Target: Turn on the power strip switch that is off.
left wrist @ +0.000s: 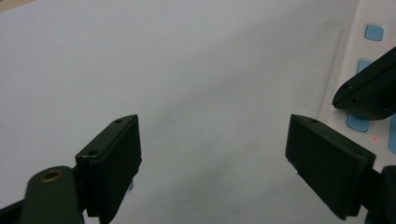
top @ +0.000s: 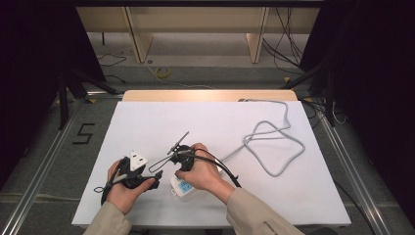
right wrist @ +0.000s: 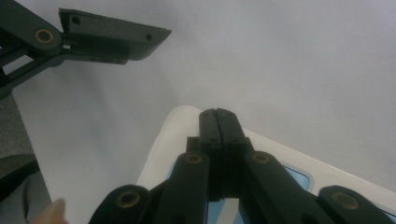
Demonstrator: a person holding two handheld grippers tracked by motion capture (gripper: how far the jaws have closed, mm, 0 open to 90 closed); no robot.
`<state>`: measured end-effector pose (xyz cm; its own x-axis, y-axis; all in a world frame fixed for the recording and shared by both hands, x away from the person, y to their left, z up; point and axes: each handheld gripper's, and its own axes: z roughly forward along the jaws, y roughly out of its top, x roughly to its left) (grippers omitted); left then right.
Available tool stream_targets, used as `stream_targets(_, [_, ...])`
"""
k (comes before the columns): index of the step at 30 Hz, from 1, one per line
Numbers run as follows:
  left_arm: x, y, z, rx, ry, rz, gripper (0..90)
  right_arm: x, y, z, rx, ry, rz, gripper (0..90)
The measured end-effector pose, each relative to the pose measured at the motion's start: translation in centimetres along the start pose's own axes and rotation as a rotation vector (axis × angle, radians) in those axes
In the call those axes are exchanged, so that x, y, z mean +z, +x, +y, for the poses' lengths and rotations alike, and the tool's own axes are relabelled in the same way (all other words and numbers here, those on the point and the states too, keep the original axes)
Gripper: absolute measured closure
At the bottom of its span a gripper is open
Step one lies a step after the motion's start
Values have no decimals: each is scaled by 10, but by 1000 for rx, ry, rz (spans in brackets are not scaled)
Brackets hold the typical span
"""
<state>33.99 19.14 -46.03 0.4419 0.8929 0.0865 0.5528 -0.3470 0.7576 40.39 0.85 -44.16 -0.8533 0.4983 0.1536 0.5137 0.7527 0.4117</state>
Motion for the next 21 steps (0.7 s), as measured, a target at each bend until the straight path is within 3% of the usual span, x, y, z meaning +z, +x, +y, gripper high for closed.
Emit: stream_targets(21, [0,0,0,-1,-1,2,180,-11,-3,-3,-10,-33,4,900])
